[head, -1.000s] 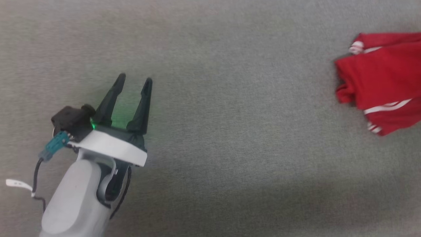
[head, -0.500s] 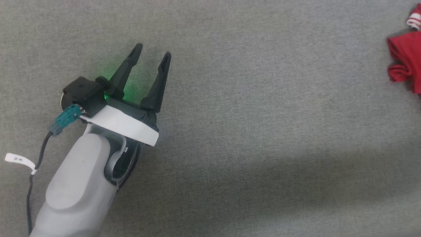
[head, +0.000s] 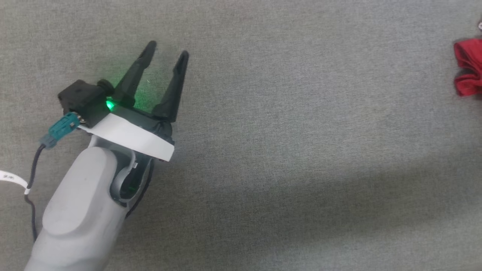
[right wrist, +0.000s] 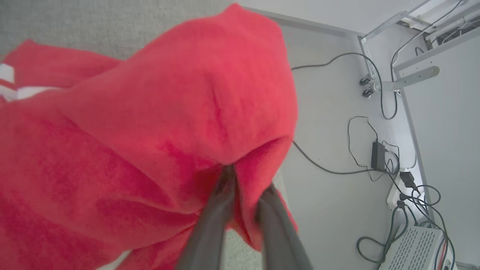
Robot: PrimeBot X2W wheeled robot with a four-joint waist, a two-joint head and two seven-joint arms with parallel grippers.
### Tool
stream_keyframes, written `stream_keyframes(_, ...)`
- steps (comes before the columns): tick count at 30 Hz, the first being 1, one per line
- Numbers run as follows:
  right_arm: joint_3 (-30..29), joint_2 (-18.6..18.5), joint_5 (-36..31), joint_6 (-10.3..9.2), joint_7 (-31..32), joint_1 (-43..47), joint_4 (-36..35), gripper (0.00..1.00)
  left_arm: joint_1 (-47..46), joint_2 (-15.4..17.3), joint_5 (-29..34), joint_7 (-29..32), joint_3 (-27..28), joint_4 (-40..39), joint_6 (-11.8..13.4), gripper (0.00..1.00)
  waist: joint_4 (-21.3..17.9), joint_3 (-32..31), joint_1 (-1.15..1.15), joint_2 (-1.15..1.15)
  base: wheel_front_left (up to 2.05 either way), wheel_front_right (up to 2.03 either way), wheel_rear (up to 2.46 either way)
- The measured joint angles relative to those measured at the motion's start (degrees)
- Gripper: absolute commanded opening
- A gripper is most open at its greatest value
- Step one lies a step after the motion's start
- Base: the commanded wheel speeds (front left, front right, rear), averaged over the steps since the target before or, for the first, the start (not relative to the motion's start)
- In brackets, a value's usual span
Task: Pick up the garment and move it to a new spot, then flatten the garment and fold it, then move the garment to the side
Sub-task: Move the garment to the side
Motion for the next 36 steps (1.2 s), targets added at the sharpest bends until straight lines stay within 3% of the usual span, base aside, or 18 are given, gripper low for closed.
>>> stream_keyframes(8, 1.03, 1.04, -0.07, 0.00, -2.70, -3.29, 3.38, 1.00, 2.04, 1.46, -1.69, 0.02, 0.77, -0.88, 0.02, 1.00, -0.84, -1.90, 0.00, 0.00, 0.00, 0.00, 0.00)
stream_keyframes(17, 2.48, 5.67, 1.92, 0.00, -7.33, -4.82, 3.57, 1.00, 5.77, 2.20, -0.70, 0.02, 4.48, -1.91, 0.02, 1.00, -1.17, -5.75, 0.00, 0.00, 0.00, 0.00, 0.00)
stream_keyframes(27, 7.51, 12.72, 4.76, 0.00, -14.49, -1.58, -1.71, 1.00, 12.99, 0.90, 2.18, 0.02, 11.59, -3.10, 0.02, 1.00, -0.01, -11.40, 0.00, 0.00, 0.00, 0.00, 0.00)
stream_keyframes(36, 10.77, 15.19, 7.46, 0.00, -20.56, 3.63, -5.43, 1.00, 18.96, 0.43, 3.37, 0.02, 15.35, -3.81, 0.02, 1.00, 2.58, -16.27, 0.00, 0.00, 0.00, 0.00, 0.00)
